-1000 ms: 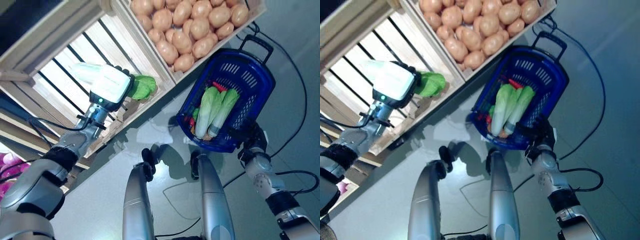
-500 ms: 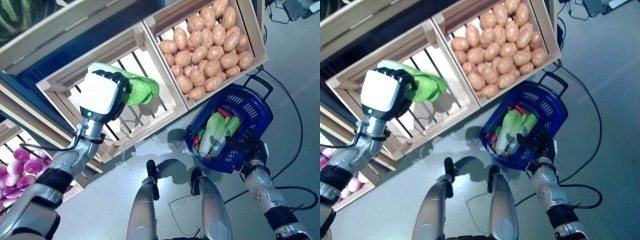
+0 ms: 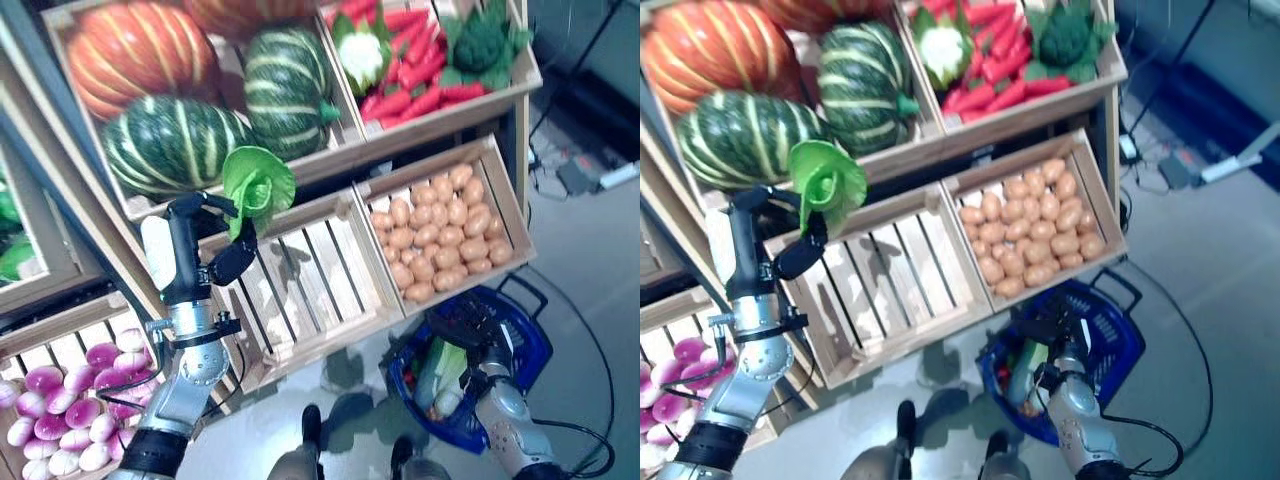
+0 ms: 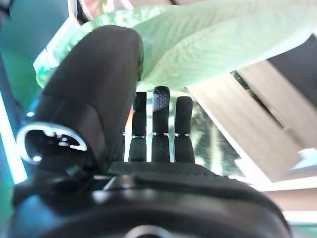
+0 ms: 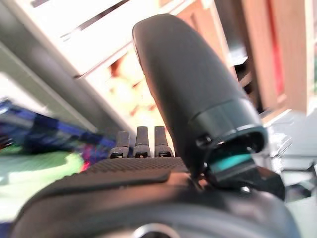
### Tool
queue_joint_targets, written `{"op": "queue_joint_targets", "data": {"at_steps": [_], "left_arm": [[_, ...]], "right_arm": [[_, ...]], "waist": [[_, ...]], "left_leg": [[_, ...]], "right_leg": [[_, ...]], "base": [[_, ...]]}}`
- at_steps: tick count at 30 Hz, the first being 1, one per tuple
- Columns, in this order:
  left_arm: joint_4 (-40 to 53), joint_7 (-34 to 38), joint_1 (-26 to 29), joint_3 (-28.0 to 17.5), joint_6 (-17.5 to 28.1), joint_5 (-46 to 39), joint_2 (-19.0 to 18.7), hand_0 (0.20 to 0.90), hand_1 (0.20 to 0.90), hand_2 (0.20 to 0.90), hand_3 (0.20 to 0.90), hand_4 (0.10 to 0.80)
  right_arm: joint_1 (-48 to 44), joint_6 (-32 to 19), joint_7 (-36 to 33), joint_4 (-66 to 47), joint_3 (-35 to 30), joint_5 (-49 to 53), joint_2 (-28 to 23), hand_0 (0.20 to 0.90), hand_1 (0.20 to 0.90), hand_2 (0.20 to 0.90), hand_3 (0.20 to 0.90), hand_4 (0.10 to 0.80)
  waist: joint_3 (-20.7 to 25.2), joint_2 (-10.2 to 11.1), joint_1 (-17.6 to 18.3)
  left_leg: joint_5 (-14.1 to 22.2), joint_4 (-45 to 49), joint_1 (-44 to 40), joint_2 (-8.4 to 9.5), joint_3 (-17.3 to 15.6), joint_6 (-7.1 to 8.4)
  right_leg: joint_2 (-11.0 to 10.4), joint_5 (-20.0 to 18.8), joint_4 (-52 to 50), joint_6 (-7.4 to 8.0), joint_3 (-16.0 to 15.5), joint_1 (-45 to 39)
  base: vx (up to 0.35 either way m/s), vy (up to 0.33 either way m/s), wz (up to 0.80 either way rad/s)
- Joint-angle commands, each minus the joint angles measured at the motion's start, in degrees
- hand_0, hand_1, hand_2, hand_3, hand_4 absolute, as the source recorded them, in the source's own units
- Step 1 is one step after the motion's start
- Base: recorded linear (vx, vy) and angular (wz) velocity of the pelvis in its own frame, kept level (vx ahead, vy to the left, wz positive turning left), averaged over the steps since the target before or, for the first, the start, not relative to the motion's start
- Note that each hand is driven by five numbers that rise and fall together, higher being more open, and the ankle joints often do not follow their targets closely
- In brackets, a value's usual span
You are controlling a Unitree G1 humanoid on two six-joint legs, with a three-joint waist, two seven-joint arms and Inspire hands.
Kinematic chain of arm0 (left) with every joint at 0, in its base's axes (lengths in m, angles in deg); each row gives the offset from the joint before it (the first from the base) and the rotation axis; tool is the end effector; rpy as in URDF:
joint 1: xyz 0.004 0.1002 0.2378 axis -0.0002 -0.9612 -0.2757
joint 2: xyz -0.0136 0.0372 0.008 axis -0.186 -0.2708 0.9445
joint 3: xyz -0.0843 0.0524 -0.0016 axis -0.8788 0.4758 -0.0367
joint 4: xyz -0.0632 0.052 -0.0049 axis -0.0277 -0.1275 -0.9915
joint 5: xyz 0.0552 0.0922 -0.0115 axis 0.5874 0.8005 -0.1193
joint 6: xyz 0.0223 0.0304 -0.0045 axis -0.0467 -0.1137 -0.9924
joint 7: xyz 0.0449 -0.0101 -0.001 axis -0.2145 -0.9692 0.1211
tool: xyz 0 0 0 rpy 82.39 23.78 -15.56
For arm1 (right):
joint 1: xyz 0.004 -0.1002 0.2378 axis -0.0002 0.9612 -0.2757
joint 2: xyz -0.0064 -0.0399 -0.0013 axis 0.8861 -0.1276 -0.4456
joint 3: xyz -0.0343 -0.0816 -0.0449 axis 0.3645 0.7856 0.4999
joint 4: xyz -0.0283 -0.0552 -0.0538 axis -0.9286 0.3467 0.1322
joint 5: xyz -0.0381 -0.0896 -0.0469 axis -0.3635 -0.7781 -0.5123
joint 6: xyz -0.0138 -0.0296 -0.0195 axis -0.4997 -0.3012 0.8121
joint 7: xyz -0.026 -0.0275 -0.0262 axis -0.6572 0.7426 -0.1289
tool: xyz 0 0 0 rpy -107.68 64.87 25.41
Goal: Put vegetables into the basket
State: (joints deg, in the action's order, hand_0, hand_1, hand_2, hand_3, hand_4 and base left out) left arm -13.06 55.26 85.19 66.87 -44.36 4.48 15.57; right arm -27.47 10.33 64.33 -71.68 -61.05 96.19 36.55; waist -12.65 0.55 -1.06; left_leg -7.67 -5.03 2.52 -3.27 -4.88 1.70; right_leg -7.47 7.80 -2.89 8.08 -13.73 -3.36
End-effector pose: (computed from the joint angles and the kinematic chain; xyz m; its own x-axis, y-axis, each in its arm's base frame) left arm 0.2272 0.2166 0.0842 0.7972 0.2512 0.5489 -0.4670 0.8328 0.2971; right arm 0.1990 -0.2020 -0.0011 0.9224 -0.2543 -0.2908 0.3153 0.9305 0.1864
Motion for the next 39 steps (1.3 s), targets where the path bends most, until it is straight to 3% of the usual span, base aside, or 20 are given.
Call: {"op": "queue_joint_targets", "data": {"at_steps": [1, 7, 17, 21, 29, 30, 39], "left_arm": [[4.8, -10.0, 2.4, -2.5, 6.1, -15.9, 0.4, 0.3, 0.3, 0.3, 0.3, 0.4], [6.1, -20.2, 2.7, -0.9, 1.2, -32.3, 3.0, 0.3, 0.3, 0.3, 0.3, 0.4], [5.9, -27.6, 2.8, 1.0, -8.2, -45.0, 4.7, 0.3, 0.3, 0.3, 0.3, 0.4], [5.2, -28.8, 2.7, 1.7, -10.0, -45.7, 5.0, 0.3, 0.3, 0.3, 0.3, 0.4], [4.1, -31.7, 4.4, 3.7, -12.2, -46.4, 4.1, 0.3, 0.3, 0.3, 0.3, 0.4], [3.7, -32.3, 5.1, 4.5, -12.6, -47.2, 3.9, 0.3, 0.3, 0.3, 0.3, 0.4], [3.3, -34.6, 5.8, 6.1, -13.6, -52.2, 3.4, 0.3, 0.3, 0.3, 0.3, 0.4]], "right_arm": [[-0.1, -4.8, 4.4, -4.9, -2.4, -2.3, -2.2, 0.9, 0.9, 0.9, 0.9, 0.8], [-1.2, -5.0, 7.3, -7.1, -2.6, -1.6, -3.4, 0.9, 0.9, 0.9, 0.9, 0.8], [-2.7, -5.7, 21.5, -16.3, -2.8, 4.3, -7.6, 0.9, 0.9, 0.9, 0.9, 0.8], [-3.7, -3.7, 25.8, -19.1, -2.1, 4.0, -9.4, 0.9, 0.9, 0.9, 0.9, 0.8], [-9.2, 3.0, 31.0, -21.2, 0.7, 6.8, -13.6, 0.9, 0.9, 0.9, 0.9, 0.8], [-10.8, 6.8, 31.7, -21.2, 2.3, 7.3, -14.5, 0.9, 0.9, 0.9, 0.9, 0.8], [-15.6, 16.8, 40.1, -19.9, 8.3, 15.7, -16.4, 0.9, 0.9, 0.9, 0.9, 0.8]], "waist": [[7.9, 1.6, 0.2], [8.9, 1.9, -0.2], [9.8, 2.3, 0.1], [10.1, 2.4, 0.0], [10.5, 2.8, -0.8], [10.8, 2.9, -1.0], [11.5, 3.2, -1.8]], "left_leg": [[6.4, 0.0, -2.5, 0.41, -1.0, 1.36], [7.0, 0.0, -3.8, 0.33, -1.1, 1.16], [8.0, 0.0, -4.8, 0.11, -1.5, 0.89], [8.1, 0.0, -4.9, -0.07, -1.6, 0.94], [8.3, 0.0, -5.0, -0.11, -1.2, 0.95], [8.3, 0.0, -5.0, -0.16, -1.1, 1.06], [8.1, 0.0, -5.1, -0.3, -0.9, 1.19]], "right_leg": [[-2.2, -8.7, 4.9, -0.65, -1.2, 0.9], [-2.3, -9.5, 6.4, -0.27, -1.5, -0.6], [-2.6, -10.4, 7.9, 0.47, -0.6, -1.3], [-2.8, -10.5, 7.9, 0.62, -0.4, -1.2], [-3.0, -10.5, 7.9, 0.79, -0.6, -1.3], [-3.1, -10.5, 7.9, 0.84, -0.8, -1.3], [-3.2, -10.6, 7.9, 0.8, -1.2, -1.6]], "base": [[0.055, -0.024, 0.16], [0.036, -0.02, -0.01], [-0.004, -0.003, -0.02], [0.0, 0.0, 0.0], [0.0, 0.0, 0.0], [0.0, 0.0, 0.0], [0.0, 0.0, 0.0]]}}
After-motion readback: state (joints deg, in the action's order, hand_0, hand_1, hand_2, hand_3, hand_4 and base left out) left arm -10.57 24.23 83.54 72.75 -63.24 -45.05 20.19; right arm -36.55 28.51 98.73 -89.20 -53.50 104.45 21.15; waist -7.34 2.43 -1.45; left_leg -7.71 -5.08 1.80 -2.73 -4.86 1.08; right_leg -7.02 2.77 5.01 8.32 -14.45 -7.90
